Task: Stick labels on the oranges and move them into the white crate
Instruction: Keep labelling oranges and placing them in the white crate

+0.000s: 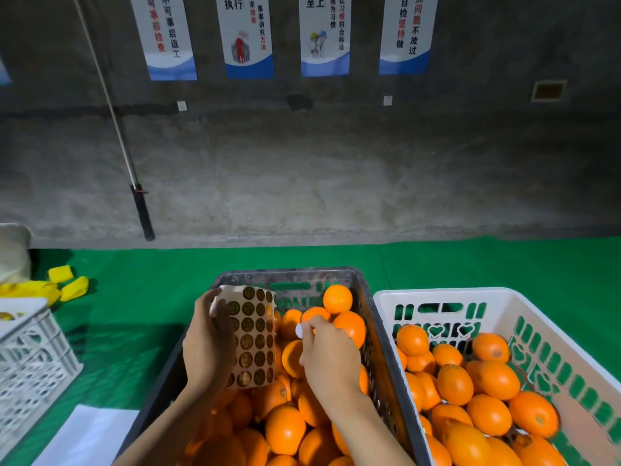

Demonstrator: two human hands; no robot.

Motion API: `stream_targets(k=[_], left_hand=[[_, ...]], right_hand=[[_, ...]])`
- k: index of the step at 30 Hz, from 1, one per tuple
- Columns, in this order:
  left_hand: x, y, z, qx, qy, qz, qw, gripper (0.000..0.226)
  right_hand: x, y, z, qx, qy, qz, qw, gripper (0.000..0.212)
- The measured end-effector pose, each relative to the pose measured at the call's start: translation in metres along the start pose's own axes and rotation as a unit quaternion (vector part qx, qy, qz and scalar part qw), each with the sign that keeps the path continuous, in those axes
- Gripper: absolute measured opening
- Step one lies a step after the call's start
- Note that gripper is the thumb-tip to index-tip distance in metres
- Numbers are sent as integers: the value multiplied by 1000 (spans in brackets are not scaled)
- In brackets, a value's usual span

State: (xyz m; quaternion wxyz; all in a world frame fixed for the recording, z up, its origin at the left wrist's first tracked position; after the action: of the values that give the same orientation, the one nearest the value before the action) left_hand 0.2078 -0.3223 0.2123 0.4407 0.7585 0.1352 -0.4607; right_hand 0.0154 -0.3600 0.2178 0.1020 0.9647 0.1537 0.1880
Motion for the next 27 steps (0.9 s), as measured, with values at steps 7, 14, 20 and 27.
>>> stream_targets(k=[7,14,20,27], left_hand=[[-3,5,-5,-46,-6,2,999,28],[-2,5,-5,-47,4,-1,999,28],[-3,4,-2,-24,13,11,1000,25],[-10,1,1,13,36,40,998,24]], right_hand=[[1,-1,13,-2,7,-7,1000,32],[-2,-5,34,8,221,85,972,23],[-12,-4,61,36,332,223,916,32],[-14,-7,82,54,322,222,919,11]])
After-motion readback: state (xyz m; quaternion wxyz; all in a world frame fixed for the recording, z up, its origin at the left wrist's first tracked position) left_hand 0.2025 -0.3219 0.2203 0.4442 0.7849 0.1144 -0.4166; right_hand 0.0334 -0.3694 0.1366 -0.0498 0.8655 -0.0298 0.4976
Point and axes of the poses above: each hand's wrist, its own y-axis towards the middle knuckle, its own z-axis out of the palm, x = y × z, the point moved 3 cm from there along y, towards the middle knuckle, and after that the axes turned 15 degrees about -y, right-handed, at the moved point
